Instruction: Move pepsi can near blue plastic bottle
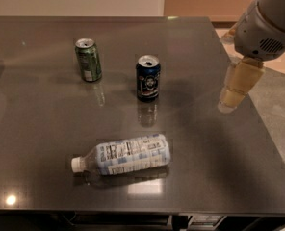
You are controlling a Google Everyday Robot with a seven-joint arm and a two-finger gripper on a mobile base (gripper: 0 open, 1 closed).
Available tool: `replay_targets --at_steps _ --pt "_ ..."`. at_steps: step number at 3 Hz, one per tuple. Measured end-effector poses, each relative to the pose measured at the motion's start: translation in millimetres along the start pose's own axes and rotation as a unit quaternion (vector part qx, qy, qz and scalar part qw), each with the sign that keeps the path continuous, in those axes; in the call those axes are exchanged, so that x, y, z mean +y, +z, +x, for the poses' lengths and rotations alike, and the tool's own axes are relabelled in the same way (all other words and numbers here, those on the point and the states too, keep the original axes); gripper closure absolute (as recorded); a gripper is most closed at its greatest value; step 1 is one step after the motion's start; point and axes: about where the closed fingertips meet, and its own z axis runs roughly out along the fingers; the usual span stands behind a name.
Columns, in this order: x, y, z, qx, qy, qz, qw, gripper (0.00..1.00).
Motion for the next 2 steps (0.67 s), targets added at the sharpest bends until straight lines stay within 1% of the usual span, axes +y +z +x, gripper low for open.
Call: replay_targets --at_steps 1,2 --pt "-25 22 -22 -0.04 -0.001 -0.003 0.9992 0.0" --pt "-44 42 -43 -0.079 0.005 -0.015 0.9967 0.0"
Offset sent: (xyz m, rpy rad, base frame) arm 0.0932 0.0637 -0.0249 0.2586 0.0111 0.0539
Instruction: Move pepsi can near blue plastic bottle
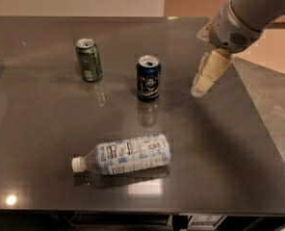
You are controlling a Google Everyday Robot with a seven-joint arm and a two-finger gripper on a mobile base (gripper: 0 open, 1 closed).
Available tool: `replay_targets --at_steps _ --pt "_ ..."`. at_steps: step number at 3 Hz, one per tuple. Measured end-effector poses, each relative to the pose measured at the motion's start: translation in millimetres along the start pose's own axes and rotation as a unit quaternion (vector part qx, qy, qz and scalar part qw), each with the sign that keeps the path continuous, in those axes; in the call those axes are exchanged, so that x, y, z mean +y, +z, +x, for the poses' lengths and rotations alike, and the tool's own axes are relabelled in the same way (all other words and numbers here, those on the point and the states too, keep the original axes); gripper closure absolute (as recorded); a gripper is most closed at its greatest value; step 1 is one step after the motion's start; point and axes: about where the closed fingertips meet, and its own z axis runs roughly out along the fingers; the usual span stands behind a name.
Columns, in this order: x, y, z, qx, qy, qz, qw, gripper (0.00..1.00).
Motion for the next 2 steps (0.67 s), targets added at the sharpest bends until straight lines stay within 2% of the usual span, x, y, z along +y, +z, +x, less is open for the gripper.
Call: replay_targets --at_steps 1,2 --pt "-13 21 -17 -0.031 0.005 -0.014 0.9994 0.0" --pt "-15 67 -56 -0.061 0.012 -0.051 0.9968 0.0"
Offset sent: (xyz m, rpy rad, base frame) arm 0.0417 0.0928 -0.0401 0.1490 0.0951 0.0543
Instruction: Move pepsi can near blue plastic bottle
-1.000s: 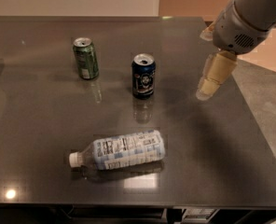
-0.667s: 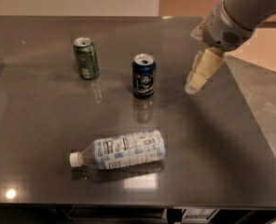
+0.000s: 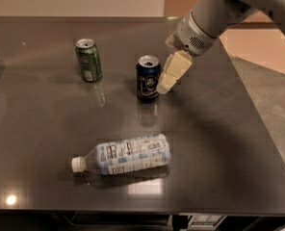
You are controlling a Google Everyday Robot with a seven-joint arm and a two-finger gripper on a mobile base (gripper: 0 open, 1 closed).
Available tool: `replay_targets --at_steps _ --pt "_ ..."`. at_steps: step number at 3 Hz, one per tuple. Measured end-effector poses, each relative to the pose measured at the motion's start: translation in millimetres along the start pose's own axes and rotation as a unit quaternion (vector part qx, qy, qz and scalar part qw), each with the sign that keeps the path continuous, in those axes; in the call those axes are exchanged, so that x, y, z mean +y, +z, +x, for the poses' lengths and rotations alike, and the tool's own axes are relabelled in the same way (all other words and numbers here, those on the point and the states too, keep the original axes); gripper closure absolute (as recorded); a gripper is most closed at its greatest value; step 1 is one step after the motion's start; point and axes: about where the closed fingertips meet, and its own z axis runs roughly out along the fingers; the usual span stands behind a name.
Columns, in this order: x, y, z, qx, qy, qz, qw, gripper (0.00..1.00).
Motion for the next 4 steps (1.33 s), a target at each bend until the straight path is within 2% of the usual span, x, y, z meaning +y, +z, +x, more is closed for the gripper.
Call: replay_targets --at_steps 2,3,4 --pt "8 24 -21 -0.011 -0.005 -0.03 0.9995 0.0" --pt "7 32 -28 -0.015 -0.008 -0.039 0.9991 0.16" --pt "8 34 -32 -0.017 -0.011 -0.042 0.9989 0.4"
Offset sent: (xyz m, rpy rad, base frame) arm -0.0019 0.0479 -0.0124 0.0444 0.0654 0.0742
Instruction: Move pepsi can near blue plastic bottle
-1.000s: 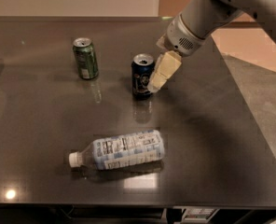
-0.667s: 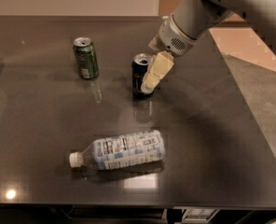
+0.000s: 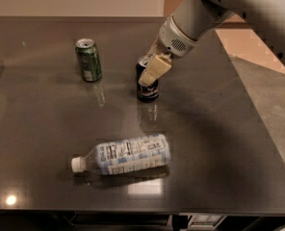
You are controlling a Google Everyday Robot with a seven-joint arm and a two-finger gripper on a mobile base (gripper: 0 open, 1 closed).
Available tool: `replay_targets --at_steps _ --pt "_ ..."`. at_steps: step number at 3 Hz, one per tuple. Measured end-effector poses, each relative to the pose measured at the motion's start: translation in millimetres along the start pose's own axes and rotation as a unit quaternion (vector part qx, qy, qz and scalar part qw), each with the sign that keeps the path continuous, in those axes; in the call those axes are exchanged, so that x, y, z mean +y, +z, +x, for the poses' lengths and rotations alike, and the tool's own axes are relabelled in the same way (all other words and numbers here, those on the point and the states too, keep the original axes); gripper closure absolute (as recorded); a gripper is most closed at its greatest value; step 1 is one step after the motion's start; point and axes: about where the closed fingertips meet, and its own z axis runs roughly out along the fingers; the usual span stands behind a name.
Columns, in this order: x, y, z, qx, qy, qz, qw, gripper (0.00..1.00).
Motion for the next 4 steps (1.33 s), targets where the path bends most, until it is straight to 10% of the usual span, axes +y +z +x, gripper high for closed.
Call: replay_targets --at_steps 2,4 --pt "9 -18 1 -0.004 -0.016 -0.004 0.9998 0.87" --pt "51 -43 20 -0.027 -0.068 -0.051 0.996 1.0"
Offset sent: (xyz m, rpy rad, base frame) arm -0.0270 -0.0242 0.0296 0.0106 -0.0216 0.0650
